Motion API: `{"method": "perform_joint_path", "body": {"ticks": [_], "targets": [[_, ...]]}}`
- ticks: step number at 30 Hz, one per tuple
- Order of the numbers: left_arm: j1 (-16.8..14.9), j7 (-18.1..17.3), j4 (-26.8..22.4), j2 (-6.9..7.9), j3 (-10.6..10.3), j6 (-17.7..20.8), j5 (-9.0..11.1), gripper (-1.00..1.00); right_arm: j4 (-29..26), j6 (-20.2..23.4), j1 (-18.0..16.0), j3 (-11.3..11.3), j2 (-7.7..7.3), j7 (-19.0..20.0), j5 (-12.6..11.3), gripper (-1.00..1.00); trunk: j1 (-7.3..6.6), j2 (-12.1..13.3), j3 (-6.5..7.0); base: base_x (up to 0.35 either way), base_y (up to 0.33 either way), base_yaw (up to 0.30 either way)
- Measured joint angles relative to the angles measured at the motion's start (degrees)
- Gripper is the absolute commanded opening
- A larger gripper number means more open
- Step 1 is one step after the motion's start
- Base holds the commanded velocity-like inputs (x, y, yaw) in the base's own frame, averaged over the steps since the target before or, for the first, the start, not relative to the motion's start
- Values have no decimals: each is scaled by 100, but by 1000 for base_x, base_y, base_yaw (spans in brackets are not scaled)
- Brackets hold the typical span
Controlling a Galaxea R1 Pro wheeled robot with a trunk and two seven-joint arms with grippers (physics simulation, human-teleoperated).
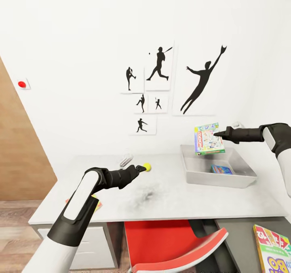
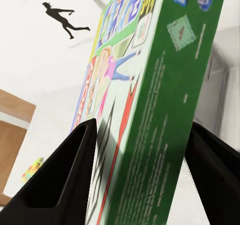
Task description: Put all the toys in the child's room - the three board games (two on the bed and one on the table), the two jigsaw puzzles on the table, and the tennis ball on the table - inside the toy box on the table in the child's room.
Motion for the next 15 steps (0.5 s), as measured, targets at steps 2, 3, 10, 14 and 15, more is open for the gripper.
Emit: {"method": "perform_joint_path", "body": {"ticks": [2,3,10,14,15], "targets": [[-6,-2,0,-2,1,4,3,100,-1,1,-19,1,0,0,62,-100,0,0,-19,0,0,0],[-6,-2,0,-2,1,4,3,100,-1,2,-20,0,0,0,62,-100,0,0,-28,0,0,0],[-24,-8,2,-3,3,10,8,100,-3,2,-48,-2,-6,1,154,-100,0,0,-95,0,0,0],[-27,-9,1,-2,6,11,9,100,-4,0,-57,-5,-16,4,169,-100,0,0,-132,0,0,0],[-27,-9,1,-2,6,11,9,100,-4,1,-57,-5,-16,4,169,-100,0,0,-142,0,0,0]]}}
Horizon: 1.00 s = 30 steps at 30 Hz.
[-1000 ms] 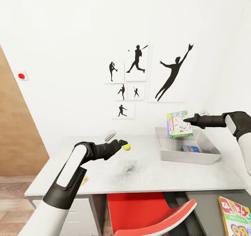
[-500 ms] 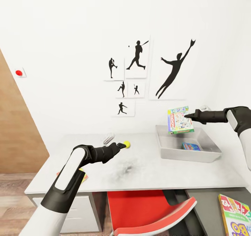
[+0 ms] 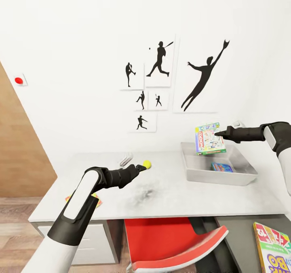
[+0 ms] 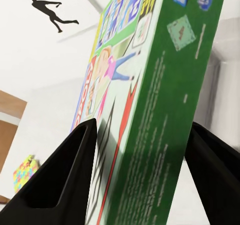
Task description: Put all the toys in the child's room - the three board games (two on the bed and one on the table), the two jigsaw puzzles on the table, and the tennis ball on the table - inside the toy box on the table in the child's room.
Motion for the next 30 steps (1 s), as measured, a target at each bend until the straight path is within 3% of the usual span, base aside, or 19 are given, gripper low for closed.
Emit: {"method": "perform_joint_path", "body": {"ticks": [8,12,13,16,17,20,21,24,30], "targets": [[-175,0,6,-38,6,-4,-5,100,0,0,-17,-2,0,3,12,-100,0,0,-76,0,0,0],[-720,18,60,-53,17,-10,49,100,2,1,-21,-2,27,-1,16,-100,0,0,-113,0,0,0],[-728,19,61,-53,16,-6,48,100,2,1,-21,-3,27,-1,16,-100,0,0,-123,0,0,0],[-1296,65,271,-53,18,-10,289,100,6,1,-22,-3,42,-2,19,-100,0,0,-150,0,0,0],[-1305,66,275,-53,18,-6,291,100,6,1,-22,-3,42,-2,20,-100,0,0,-161,0,0,0],[-1887,193,656,-57,8,-9,678,100,8,1,-18,-3,51,-2,23,-100,0,0,-188,0,0,0],[-1895,195,661,-57,8,-6,682,100,8,2,-18,-3,51,-2,23,-100,0,0,-199,0,0,0],[-2381,400,1007,-86,-20,-8,1011,100,9,0,-16,-1,53,-3,26,-100,0,0,-226,0,0,0],[-2761,656,1238,-144,-47,-9,1242,100,9,-1,-18,3,50,-3,23,-100,0,-1,-284,0,0,0]]}}
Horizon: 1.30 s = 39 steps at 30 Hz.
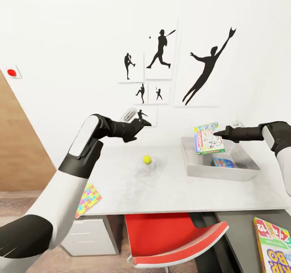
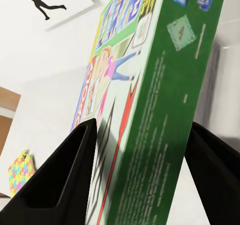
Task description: Put all the toys in the child's room - the three board games (two on the bed and one on the table), the two jigsaw puzzles on the table, and the tennis ball on the table - inside the toy box on the table in the child's room.
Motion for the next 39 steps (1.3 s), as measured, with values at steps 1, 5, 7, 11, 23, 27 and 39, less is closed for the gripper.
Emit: {"method": "perform_joint_path", "body": {"ticks": [1,5,7,11,23,27,39], "targets": [[-53,45,31,-10,-5,0,33,100,-2,1,-1,0,-1,0,-3,-100,0,0,-9,0,0,0],[-155,135,111,-28,-19,-1,94,100,-5,-1,-3,-3,-10,0,-3,-100,0,0,-47,0,0,0],[-176,155,136,-32,-23,-1,107,100,-6,-2,-2,-3,-15,0,-3,-100,0,0,-66,0,0,0],[-203,196,193,-35,-32,-1,110,100,-7,-4,-3,-5,-28,0,-5,-100,0,0,-104,0,0,0],[-203,231,294,-29,-43,5,123,100,-130,-49,7,-17,-68,2,-10,-100,0,0,-217,0,0,0],[-201,234,337,-30,-47,6,126,100,-389,-96,45,-31,-78,0,-41,-100,0,-1,-240,0,0,0],[-199,239,398,-30,-53,7,119,100,-646,-113,45,-64,-87,-11,-61,-100,0,-1,-258,0,0,0]]}}
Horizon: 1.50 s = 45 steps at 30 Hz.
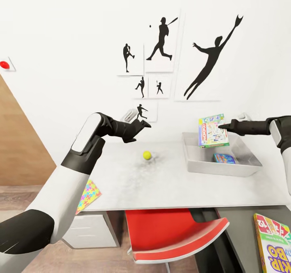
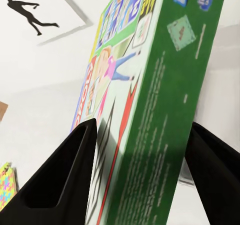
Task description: Put all the toys in the child's room - the three board games (two on the bed and one on the table), the two jigsaw puzzles on the table, and the tennis ball on the table - inside the toy box on the table in the child's room.
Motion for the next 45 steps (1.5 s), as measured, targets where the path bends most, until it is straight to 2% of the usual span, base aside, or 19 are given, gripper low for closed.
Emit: {"method": "perform_joint_path", "body": {"ticks": [2,5,7,14,25,43,45], "targets": [[-1,2,11,0,0,0,-1,100,-16,10,-13,-1,0,-1,-7,-100,0,0,0,0,0,0],[-98,13,-49,96,96,57,70,100,5,154,-109,93,92,74,-30,-100,0,0,0,0,0,0],[-162,18,-53,140,160,57,84,100,17,177,-173,155,103,72,-17,-100,0,0,0,0,0,0],[-370,19,-53,141,361,57,85,100,16,178,-403,164,103,73,-21,-100,0,0,0,0,0,0],[-370,18,-53,141,362,58,85,100,16,178,-760,165,103,73,-21,-100,0,0,0,0,0,0],[-370,19,-53,141,362,57,85,100,17,177,-760,168,103,72,-11,-100,0,0,0,0,0,0],[-387,21,-69,142,307,60,87,100,20,171,-727,150,132,51,-7,-100,0,0,-1,0,0,0]]}}
